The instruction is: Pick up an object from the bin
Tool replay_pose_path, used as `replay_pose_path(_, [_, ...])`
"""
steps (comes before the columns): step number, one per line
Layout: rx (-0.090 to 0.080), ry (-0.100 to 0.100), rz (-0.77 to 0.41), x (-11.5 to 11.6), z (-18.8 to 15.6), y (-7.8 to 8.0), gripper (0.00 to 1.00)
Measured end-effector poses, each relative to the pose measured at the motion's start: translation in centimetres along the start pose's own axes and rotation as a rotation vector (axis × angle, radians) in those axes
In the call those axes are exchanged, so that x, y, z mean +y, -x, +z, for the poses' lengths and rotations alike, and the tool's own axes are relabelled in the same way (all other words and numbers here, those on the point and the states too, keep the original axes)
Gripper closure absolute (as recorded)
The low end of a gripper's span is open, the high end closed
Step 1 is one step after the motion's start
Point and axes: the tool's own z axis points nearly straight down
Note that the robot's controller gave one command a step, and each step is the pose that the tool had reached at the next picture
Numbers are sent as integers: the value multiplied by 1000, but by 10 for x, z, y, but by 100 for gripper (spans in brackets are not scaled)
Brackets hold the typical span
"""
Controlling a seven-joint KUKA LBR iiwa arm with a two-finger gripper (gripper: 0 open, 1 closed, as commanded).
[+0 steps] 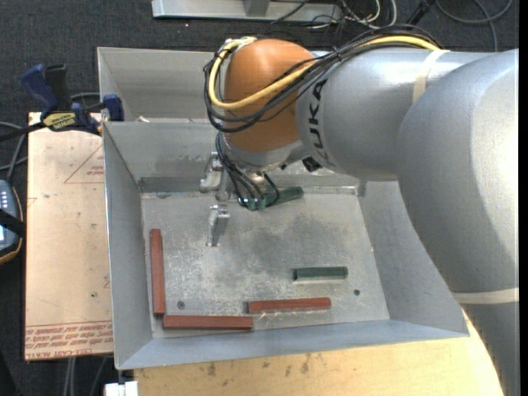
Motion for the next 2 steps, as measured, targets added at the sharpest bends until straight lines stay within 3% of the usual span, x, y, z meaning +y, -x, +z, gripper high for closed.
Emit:
replay_pose_path(1, [-7,1,2,0,-4,2,0])
replay_pose_path(2, [-15,1,-129,0,11,-9,0])
